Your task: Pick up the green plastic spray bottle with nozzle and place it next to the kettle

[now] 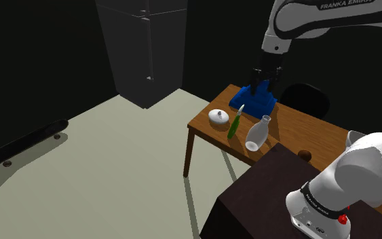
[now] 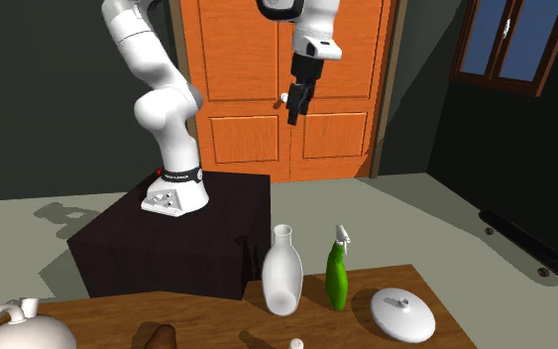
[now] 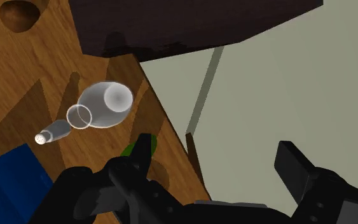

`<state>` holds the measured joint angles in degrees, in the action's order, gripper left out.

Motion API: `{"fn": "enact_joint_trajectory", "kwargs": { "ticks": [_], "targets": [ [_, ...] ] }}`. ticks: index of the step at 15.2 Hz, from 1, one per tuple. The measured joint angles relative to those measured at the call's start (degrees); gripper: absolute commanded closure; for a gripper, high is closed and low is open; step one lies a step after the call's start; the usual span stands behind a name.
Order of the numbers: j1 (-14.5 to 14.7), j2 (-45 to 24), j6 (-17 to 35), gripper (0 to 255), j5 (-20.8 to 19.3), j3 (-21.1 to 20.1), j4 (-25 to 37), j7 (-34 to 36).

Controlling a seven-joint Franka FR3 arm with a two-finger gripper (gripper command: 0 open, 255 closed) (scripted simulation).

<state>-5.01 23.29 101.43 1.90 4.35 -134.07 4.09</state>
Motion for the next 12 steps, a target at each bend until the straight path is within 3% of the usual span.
{"fn": "enact_joint_trajectory", "kwargs": {
  "ticks": [12],
  "targets": [
    [-4.5,-28.2,7.8,0,8.7,5.0,13.5,8.5]
  ]
}}
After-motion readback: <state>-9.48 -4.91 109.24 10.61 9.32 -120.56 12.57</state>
